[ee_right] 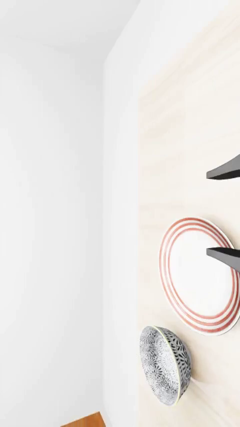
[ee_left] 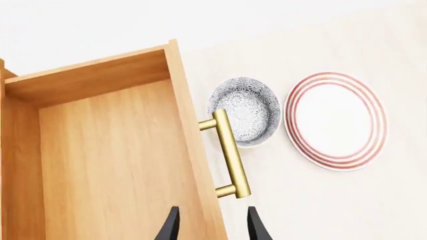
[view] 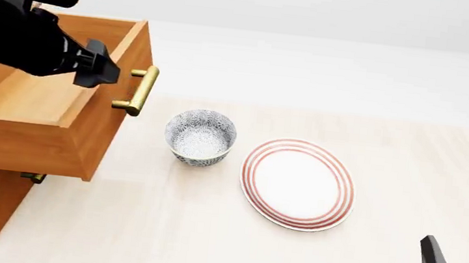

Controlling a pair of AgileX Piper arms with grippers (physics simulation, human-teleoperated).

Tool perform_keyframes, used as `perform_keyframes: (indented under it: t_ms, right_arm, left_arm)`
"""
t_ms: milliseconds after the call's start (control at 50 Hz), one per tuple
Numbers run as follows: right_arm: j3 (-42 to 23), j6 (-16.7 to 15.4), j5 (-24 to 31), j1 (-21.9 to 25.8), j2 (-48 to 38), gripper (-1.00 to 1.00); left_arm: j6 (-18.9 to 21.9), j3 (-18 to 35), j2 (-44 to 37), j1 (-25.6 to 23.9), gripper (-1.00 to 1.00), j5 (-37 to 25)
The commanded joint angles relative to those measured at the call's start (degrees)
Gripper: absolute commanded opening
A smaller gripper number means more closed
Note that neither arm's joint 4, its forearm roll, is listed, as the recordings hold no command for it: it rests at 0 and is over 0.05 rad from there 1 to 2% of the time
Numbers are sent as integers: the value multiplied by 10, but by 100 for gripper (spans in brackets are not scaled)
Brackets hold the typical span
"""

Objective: Open the top drawer of the cabinet.

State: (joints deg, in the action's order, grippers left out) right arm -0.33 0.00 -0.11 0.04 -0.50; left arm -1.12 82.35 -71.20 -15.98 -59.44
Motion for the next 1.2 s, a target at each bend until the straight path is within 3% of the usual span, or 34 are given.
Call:
perform_keyframes:
  t_ms: [20, 540, 660, 880, 1200]
  right_arm:
    - [1, 0, 0, 0, 1, 100]
    - [1, 0, 0, 0, 1, 100]
    - [1, 0, 0, 0, 1, 100]
    - [1, 0, 0, 0, 1, 100]
    - [1, 0, 0, 0, 1, 100]
  left_arm:
    - [22, 17, 23, 20, 100, -13]
    - [67, 4, 130, 74, 100, -11]
    - [61, -17, 140, 67, 100, 6]
    - [89, -39, 175, 83, 100, 17]
    - [108, -35, 199, 85, 100, 20]
